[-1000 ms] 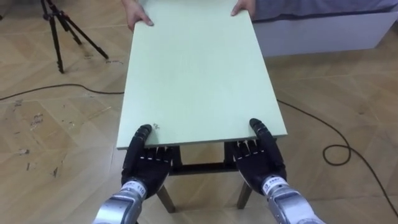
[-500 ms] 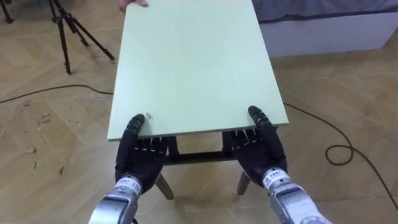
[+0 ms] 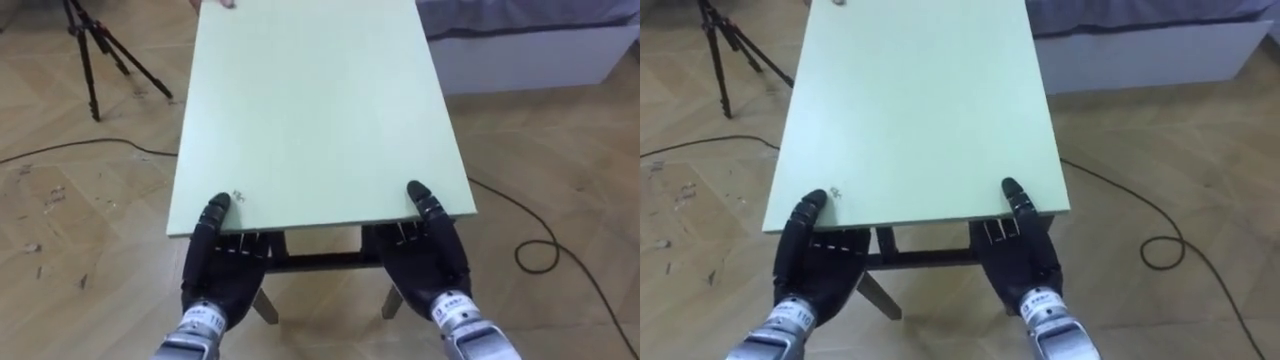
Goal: Move table with human
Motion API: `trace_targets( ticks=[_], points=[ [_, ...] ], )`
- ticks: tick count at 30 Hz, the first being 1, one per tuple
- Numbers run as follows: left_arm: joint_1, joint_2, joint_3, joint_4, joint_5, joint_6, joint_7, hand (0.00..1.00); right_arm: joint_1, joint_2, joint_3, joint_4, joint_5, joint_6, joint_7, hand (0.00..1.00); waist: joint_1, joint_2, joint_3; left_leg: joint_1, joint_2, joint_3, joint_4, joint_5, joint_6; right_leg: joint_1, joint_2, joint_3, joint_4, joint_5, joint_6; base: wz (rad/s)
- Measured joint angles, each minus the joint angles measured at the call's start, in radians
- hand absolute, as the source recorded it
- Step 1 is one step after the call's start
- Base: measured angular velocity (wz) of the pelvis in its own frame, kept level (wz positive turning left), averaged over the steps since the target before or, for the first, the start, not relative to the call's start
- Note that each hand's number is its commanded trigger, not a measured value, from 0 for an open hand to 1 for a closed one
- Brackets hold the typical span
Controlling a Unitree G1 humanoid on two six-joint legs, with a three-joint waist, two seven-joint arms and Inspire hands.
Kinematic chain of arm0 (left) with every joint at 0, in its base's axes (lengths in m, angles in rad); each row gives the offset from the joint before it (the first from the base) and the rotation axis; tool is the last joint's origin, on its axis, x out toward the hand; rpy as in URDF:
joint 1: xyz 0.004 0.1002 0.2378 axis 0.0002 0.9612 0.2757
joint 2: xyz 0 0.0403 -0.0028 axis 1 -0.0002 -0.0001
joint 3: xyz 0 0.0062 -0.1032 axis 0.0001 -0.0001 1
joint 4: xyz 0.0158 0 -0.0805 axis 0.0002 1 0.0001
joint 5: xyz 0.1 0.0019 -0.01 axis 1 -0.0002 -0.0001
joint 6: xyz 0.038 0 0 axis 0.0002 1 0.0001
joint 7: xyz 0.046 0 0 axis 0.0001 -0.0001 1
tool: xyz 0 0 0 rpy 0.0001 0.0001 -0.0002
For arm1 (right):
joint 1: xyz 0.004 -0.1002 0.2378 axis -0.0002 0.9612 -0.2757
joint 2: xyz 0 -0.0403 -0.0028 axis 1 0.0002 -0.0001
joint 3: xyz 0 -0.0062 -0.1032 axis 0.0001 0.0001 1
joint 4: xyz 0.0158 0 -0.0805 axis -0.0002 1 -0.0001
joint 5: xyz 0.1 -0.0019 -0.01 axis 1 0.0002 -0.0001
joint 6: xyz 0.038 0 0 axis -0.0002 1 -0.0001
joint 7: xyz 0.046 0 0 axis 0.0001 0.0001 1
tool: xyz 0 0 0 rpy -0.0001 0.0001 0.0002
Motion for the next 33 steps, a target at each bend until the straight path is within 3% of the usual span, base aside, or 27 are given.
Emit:
trace_targets(
  ticks=[1, 2, 3, 6, 8, 12, 15, 22, 28, 29, 30, 31, 32, 33],
  points=[
    [0.006, -0.014, -0.004, -0.001, 0.009, 0.0, 0.001, 1.0, 0.01, -0.008, 0.002, -0.007, -0.002, -0.009, 0.003, 1.0, -0.01, 0.012, -0.0039, -0.005, 0.014, 0.01, 0.003, -0.013, -0.014, 0.001, 0.004, -0.01, 0.022, 0.007, 0.01, 0.35],
    [0.006, -0.019, -0.017, -0.001, 0.024, 0.003, 0.005, 1.0, 0.025, -0.012, 0.006, -0.012, 0.009, -0.029, 0.011, 1.0, -0.01, 0.008, -0.0016, -0.004, 0.016, 0.085, -0.009, 0.001, -0.035, 0.007, -0.001, -0.024, 0.032, 0.003, 0.009, 0.52],
    [0.005, -0.013, -0.027, -0.002, 0.029, 0.004, 0.005, 1.0, 0.035, -0.015, 0.007, -0.012, 0.021, -0.036, 0.015, 1.0, -0.014, 0.002, 0.0011, -0.005, 0.016, 0.147, -0.018, 0.009, -0.026, 0.016, -0.001, -0.019, 0.026, 0.002, 0.012, 0.39],
    [0.001, -0.011, -0.049, -0.009, 0.041, -0.028, 0.004, 1.0, 0.048, -0.011, 0.007, -0.021, 0.02, -0.054, 0.023, 1.0, -0.025, -0.013, 0.0061, -0.022, 0.0, 0.174, -0.011, 0.002, -0.01, 0.005, -0.007, -0.013, 0.025, -0.01, 0.022, 0.16],
    [0.001, -0.014, -0.054, -0.01, 0.046, -0.034, 0.003, 1.0, 0.049, -0.013, 0.009, -0.024, 0.019, -0.057, 0.023, 1.0, -0.011, -0.018, 0.0078, -0.044, -0.014, 0.187, 0.012, 0.002, -0.007, -0.01, -0.014, -0.002, 0.027, -0.009, 0.026, -0.1],
    [0.004, -0.017, -0.095, -0.01, 0.047, -0.1, 0.003, 1.0, 0.053, -0.011, 0.032, -0.024, 0.021, -0.09, 0.028, 1.0, -0.006, -0.02, 0.0089, -0.057, -0.019, 0.189, 0.027, -0.002, 0.002, -0.012, -0.016, 0.002, 0.028, -0.009, 0.036, 0.03],
    [0.022, -0.016, -0.128, -0.009, 0.047, -0.143, -0.005, 1.0, 0.065, -0.016, 0.065, -0.024, 0.026, -0.133, 0.04, 1.0, 0.0, -0.022, 0.0103, -0.057, -0.016, 0.189, 0.037, -0.002, 0.002, -0.012, -0.014, 0.001, 0.032, -0.007, 0.032, 0.0],
    [0.061, -0.009, -0.142, -0.009, 0.042, -0.164, -0.042, 1.0, 0.09, -0.032, 0.103, -0.023, 0.027, -0.161, 0.073, 1.0, 0.0, -0.033, 0.018, -0.102, 0.0, 0.183, 0.113, -0.022, -0.011, -0.044, -0.016, -0.02, 0.084, -0.027, 0.016, 0.02],
    [0.049, -0.009, -0.177, -0.008, 0.036, -0.181, -0.049, 1.0, 0.094, -0.043, 0.101, -0.024, 0.038, -0.191, 0.105, 1.0, 0.0, -0.031, 0.0168, -0.197, 0.02, 0.155, 0.217, -0.02, -0.03, -0.114, -0.026, -0.074, 0.121, -0.051, -0.023, 0.12],
    [0.048, -0.014, -0.182, -0.006, 0.033, -0.186, -0.049, 1.0, 0.09, -0.053, 0.102, -0.025, 0.038, -0.192, 0.107, 1.0, 0.011, -0.029, 0.0163, -0.222, 0.03, 0.169, 0.315, -0.042, -0.021, -0.123, -0.046, -0.132, 0.126, -0.053, -0.034, -0.85],
    [0.064, -0.021, -0.185, -0.005, 0.017, -0.2, -0.061, 1.0, 0.082, -0.058, 0.105, -0.024, 0.036, -0.181, 0.104, 1.0, 0.05, -0.016, 0.0158, -0.231, 0.042, 0.186, 0.481, -0.07, -0.015, -0.118, -0.055, -0.182, 0.125, -0.052, -0.045, -1.12],
    [0.074, -0.025, -0.185, -0.005, 0.007, -0.204, -0.077, 1.0, 0.076, -0.061, 0.107, -0.024, 0.027, -0.177, 0.104, 1.0, 0.057, -0.007, 0.0167, -0.235, 0.046, 0.188, 0.562, -0.073, -0.018, -0.116, -0.055, -0.208, 0.125, -0.051, -0.052, -1.08],
    [0.085, -0.025, -0.186, -0.005, -0.012, -0.207, -0.1, 1.0, 0.064, -0.056, 0.113, -0.024, 0.017, -0.181, 0.104, 1.0, 0.049, 0.012, 0.0138, -0.249, 0.051, 0.18, 0.697, -0.074, -0.021, -0.119, -0.056, -0.251, 0.132, -0.052, -0.061, -0.24],
    [0.08, -0.024, -0.186, -0.006, -0.017, -0.198, -0.104, 1.0, 0.059, -0.059, 0.111, -0.025, 0.007, -0.184, 0.111, 1.0, 0.031, 0.028, 0.0107, -0.247, 0.052, 0.179, 0.74, -0.072, -0.017, -0.135, -0.057, -0.294, 0.138, -0.044, -0.078, 0.2]
  ],
)
